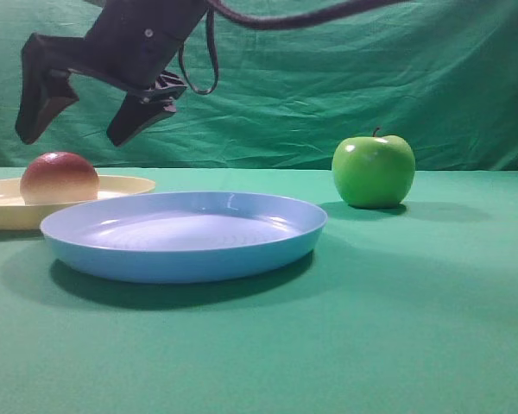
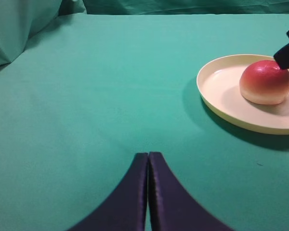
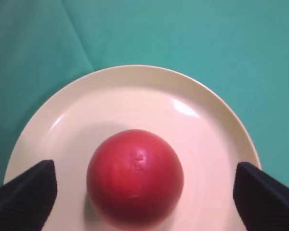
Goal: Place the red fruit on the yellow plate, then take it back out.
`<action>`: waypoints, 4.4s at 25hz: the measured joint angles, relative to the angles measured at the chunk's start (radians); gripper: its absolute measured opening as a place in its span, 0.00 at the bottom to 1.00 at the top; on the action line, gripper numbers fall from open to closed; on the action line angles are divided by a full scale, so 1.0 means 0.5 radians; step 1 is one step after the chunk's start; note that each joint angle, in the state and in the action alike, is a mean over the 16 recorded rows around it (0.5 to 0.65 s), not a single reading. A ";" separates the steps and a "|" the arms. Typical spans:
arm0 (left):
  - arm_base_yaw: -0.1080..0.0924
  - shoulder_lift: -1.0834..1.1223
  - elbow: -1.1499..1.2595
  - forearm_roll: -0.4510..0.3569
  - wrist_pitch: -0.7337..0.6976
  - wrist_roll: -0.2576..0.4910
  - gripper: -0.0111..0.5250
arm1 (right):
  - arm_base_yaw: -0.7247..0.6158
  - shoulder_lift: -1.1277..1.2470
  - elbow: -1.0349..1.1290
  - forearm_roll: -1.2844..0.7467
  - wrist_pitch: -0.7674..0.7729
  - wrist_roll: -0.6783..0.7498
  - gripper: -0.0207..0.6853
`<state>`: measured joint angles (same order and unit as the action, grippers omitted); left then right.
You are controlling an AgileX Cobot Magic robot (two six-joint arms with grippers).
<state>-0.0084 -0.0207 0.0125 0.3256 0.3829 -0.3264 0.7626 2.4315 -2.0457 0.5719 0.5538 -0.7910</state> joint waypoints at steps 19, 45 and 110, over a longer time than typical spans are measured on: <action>0.000 0.000 0.000 0.000 0.000 0.000 0.02 | -0.045 -0.228 -0.015 -0.151 0.357 0.253 0.34; 0.000 0.000 0.000 0.000 0.000 0.000 0.02 | -0.489 -1.897 1.493 -0.810 0.501 1.190 0.31; 0.000 0.000 0.000 0.000 0.000 0.000 0.02 | -0.766 -3.082 2.458 -0.704 0.148 1.220 0.33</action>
<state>-0.0084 -0.0207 0.0125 0.3256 0.3829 -0.3264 0.3798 0.8906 -0.8165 0.2201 0.6278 -0.1811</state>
